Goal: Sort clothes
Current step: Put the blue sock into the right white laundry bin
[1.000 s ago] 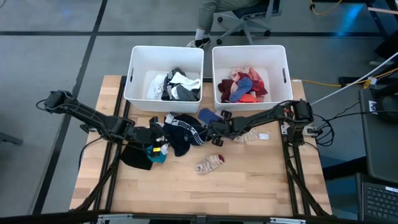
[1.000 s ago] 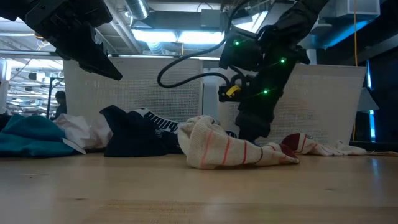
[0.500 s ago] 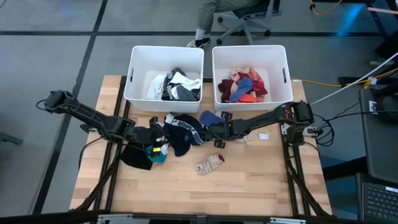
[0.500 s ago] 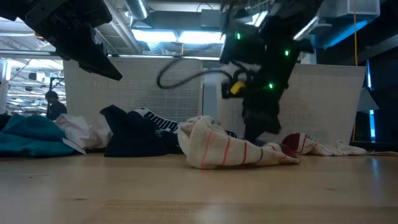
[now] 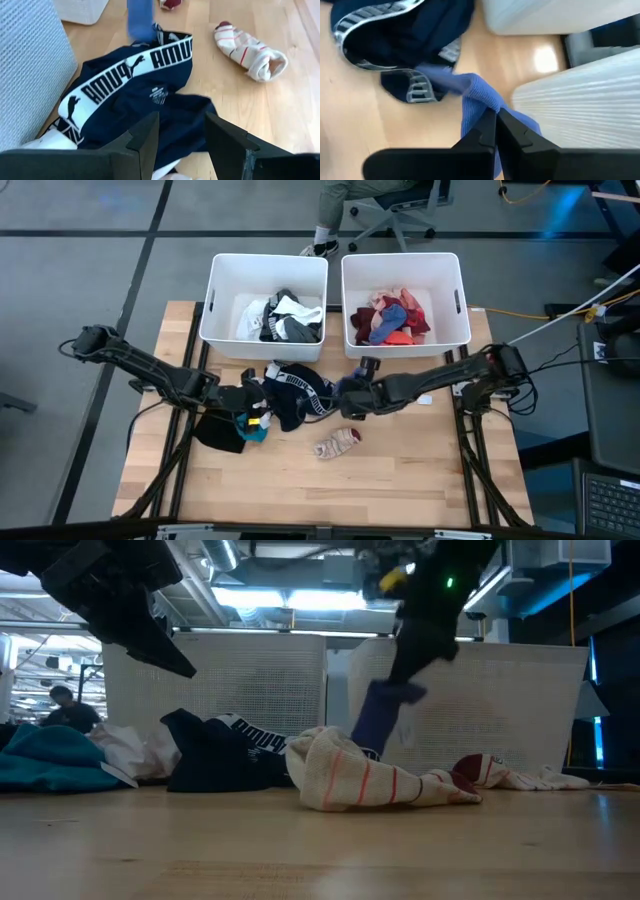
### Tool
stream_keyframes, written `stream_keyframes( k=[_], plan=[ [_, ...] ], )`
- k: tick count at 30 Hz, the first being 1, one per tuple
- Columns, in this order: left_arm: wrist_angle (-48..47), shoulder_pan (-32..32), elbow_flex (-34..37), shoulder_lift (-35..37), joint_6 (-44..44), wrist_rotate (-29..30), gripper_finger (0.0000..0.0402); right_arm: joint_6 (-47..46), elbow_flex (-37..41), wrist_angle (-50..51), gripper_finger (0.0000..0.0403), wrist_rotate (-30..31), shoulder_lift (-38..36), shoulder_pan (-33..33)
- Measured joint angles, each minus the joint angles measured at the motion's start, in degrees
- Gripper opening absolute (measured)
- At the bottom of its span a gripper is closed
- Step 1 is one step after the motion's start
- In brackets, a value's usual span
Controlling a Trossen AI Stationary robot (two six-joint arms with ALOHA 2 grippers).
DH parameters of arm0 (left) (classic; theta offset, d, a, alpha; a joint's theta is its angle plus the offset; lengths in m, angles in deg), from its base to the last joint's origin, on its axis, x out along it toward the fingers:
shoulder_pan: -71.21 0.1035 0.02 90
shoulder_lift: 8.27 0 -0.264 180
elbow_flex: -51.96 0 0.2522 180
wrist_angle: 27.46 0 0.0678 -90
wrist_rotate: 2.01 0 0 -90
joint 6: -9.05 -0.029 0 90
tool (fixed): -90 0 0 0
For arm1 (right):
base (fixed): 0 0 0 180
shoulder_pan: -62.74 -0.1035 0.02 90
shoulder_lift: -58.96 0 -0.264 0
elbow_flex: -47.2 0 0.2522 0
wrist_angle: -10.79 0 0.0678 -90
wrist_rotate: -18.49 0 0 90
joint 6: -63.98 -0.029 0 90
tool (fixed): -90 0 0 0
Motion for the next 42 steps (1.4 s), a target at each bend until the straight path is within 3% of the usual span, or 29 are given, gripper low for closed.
stream_keyframes(
  k=[18,25,32,38,42],
  plan=[
    [0.2,0.0,0.0,0.0,0.0,0.0,0.0143,0.3,-12.2,15.0,0.0009,18.6,-14.6,-0.4],
    [0.4,0.0,0.0,0.0,0.0,0.0,0.0143,1.8,-12.9,17.9,0.0009,27.6,-20.0,2.4],
    [0.7,0.0,0.0,0.0,-0.2,0.0,0.0143,-3.4,-12.7,25.4,0.0010,23.5,-20.9,13.7],
    [0.8,0.0,0.0,0.0,-0.2,0.0,0.0143,-4.4,-8.8,23.5,0.0012,12.0,-20.6,25.1],
    [0.8,0.0,0.0,0.0,-0.3,0.0,0.0143,-4.3,-5.2,22.8,0.0050,7.1,-20.6,30.8]
  ],
)
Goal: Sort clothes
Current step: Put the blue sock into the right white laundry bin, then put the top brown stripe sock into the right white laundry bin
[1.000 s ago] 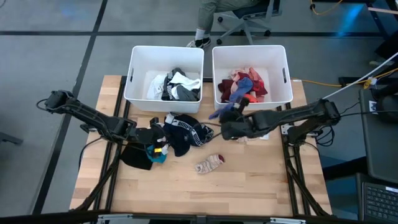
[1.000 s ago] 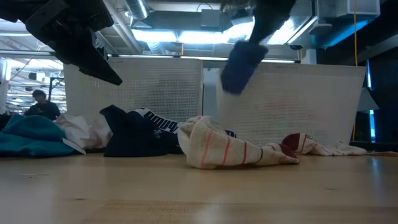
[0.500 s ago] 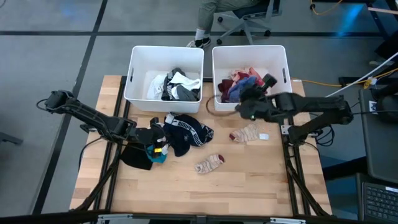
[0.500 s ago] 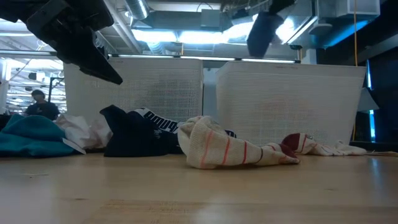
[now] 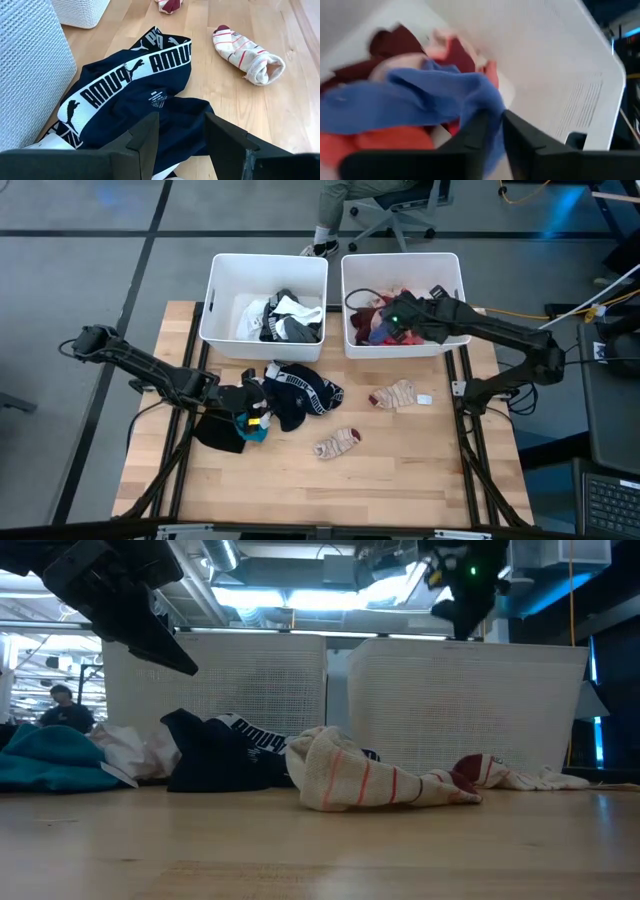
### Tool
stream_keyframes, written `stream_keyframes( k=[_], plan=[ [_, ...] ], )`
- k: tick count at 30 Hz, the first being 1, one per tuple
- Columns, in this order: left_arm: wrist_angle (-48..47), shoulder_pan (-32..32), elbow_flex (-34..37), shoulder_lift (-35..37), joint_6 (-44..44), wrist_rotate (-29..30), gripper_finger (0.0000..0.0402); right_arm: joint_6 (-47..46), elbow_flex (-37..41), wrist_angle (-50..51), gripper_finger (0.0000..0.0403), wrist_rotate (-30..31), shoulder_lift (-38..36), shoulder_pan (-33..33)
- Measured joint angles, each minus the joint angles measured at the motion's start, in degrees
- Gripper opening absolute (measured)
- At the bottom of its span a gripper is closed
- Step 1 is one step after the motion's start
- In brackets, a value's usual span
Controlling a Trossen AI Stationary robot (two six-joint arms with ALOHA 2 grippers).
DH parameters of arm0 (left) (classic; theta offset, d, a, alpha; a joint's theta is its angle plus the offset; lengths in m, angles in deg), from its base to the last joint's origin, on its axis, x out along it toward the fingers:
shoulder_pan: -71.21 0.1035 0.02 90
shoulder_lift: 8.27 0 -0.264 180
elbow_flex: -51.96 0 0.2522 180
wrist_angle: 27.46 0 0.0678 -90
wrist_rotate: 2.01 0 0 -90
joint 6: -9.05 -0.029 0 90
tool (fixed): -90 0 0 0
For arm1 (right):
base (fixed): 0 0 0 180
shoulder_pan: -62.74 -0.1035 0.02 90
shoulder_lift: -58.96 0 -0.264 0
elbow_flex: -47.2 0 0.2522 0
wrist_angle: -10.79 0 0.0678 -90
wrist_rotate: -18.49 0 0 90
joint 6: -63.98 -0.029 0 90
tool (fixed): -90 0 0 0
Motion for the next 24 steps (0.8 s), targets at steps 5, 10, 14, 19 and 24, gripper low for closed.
stream_keyframes(
  k=[5,10,14,19,24],
  plan=[
    [0.0,0.0,0.0,0.0,-0.7,0.0,0.0143,0.2,4.2,-0.4,0.0151,-0.9,0.0,3.5],
    [0.0,0.0,0.0,0.0,-0.7,0.0,0.0143,-0.5,4.7,-0.4,0.0242,-4.2,0.0,3.7],
    [0.0,0.0,0.0,0.0,-0.6,0.0,0.0143,-1.2,2.8,0.4,0.0277,-7.6,0.0,2.8],
    [0.0,0.0,0.0,0.0,-0.6,0.0,0.0143,-3.7,-2.6,3.7,0.0284,-8.3,-0.6,-1.3],
    [0.0,0.0,0.0,0.0,-0.6,0.0,0.0143,-8.0,-7.3,6.7,0.0284,-11.7,-0.8,-8.1]
  ],
)
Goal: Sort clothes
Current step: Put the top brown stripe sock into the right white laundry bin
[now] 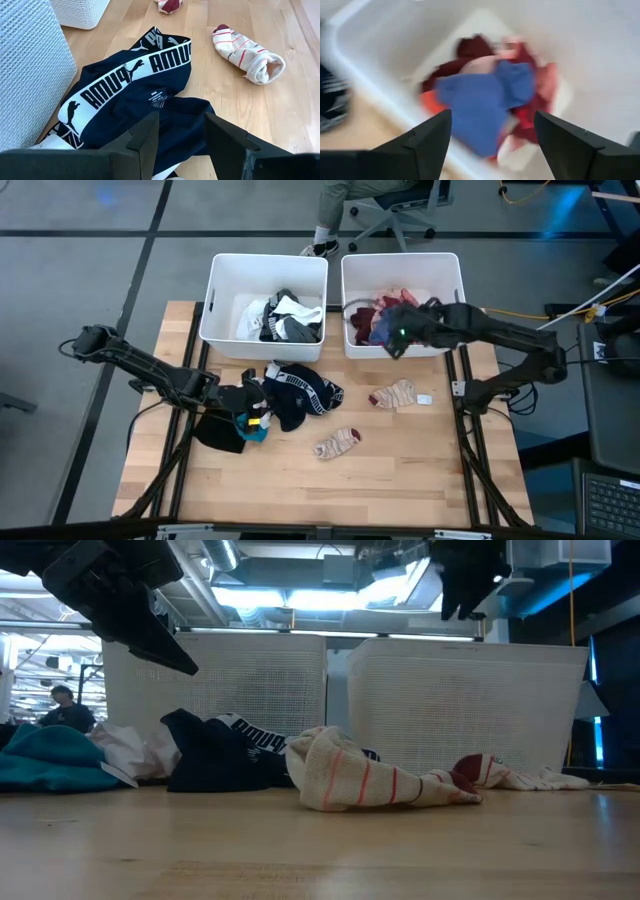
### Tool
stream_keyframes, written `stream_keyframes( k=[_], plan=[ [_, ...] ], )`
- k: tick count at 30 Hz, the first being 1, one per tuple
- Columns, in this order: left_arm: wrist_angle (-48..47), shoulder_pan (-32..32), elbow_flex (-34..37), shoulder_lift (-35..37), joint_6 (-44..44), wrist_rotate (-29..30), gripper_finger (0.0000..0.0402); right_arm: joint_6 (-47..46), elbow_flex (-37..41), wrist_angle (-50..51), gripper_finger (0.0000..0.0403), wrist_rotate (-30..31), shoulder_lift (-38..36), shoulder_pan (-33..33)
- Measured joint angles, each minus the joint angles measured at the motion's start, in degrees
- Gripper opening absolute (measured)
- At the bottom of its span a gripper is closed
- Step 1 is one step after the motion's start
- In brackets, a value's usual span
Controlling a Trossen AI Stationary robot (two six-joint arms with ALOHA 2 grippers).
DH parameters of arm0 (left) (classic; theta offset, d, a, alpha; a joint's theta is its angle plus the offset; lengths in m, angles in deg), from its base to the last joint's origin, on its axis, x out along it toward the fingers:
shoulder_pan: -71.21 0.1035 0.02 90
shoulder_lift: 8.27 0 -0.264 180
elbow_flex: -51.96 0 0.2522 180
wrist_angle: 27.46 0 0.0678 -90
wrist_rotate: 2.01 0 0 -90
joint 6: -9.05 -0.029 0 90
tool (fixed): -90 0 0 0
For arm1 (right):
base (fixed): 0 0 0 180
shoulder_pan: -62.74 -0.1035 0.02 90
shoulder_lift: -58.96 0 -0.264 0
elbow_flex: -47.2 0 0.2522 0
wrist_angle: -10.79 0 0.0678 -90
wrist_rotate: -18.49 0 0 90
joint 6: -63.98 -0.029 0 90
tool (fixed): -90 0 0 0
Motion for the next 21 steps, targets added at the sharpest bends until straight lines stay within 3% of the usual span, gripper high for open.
stream_keyframes(
  k=[6,12,16,21],
  plan=[
    [0.0,0.0,0.0,0.0,0.0,0.0,0.0143,-4.7,-0.6,1.2,0.0285,-4.8,0.0,-9.7],
    [0.0,0.0,0.0,0.0,0.0,0.0,0.0143,-9.3,1.2,0.7,0.0285,-3.1,0.0,-20.7],
    [0.0,0.0,0.0,0.0,0.1,0.0,0.0143,-13.3,7.1,0.1,0.0285,3.1,0.0,-27.3],
    [0.0,0.0,0.0,0.0,0.2,0.0,0.0143,-17.7,17.7,-6.2,0.0285,2.5,0.0,-32.1]
  ],
)
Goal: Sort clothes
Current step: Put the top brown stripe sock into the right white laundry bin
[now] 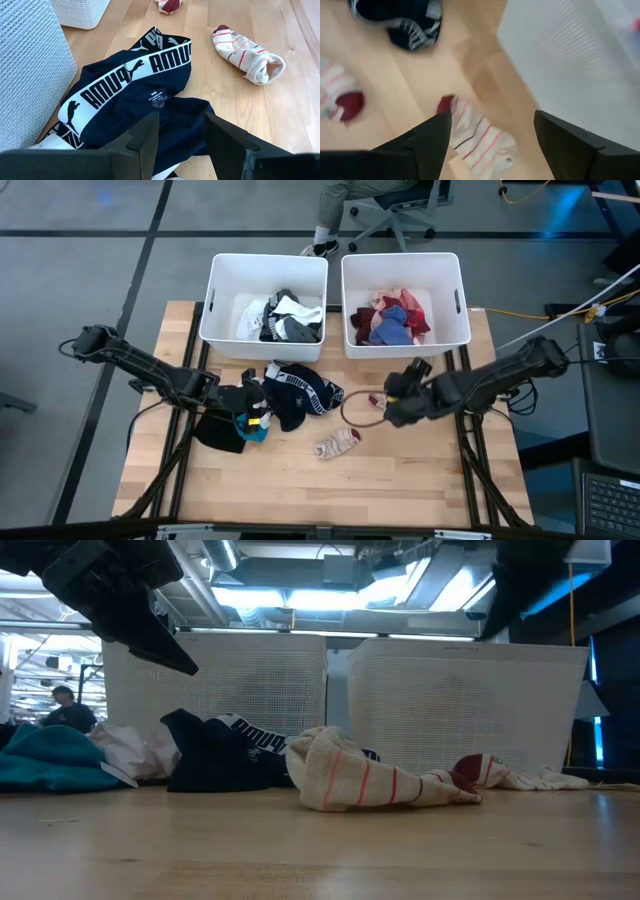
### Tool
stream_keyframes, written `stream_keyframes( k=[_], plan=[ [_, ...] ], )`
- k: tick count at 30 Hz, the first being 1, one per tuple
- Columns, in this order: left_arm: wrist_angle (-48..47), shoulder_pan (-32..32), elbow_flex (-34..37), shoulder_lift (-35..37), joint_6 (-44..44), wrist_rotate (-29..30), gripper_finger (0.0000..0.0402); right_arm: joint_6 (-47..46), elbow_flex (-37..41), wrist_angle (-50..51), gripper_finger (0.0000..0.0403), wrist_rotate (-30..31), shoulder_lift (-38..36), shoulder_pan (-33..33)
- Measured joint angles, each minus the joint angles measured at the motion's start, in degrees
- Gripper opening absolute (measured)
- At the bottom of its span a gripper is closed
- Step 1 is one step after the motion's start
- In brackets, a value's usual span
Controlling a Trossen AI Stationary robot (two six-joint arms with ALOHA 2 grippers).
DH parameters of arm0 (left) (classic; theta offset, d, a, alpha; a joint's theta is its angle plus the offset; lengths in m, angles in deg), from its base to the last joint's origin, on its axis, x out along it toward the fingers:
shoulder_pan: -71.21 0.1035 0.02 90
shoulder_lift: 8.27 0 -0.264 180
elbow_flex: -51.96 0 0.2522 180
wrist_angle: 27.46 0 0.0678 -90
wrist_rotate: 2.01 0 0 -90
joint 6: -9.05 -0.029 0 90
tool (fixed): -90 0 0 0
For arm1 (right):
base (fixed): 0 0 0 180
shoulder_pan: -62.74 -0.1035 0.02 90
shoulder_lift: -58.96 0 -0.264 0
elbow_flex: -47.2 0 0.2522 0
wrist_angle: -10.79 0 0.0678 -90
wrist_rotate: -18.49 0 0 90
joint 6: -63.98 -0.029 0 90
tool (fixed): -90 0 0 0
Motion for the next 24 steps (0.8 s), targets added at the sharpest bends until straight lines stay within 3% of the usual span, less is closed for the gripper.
stream_keyframes(
  k=[12,17,24],
  plan=[
    [0.0,0.0,0.0,0.0,0.0,0.0,0.0143,-2.6,24.6,-31.1,0.0285,-3.4,0.0,-1.5],
    [0.1,0.0,0.0,0.0,-0.4,0.0,0.0143,-3.5,31.4,-41.6,0.0285,2.0,0.0,-1.5],
    [0.1,0.0,0.0,0.0,-0.2,0.1,0.0143,-1.9,37.3,-53.7,0.0285,1.9,0.0,-1.5]
  ],
)
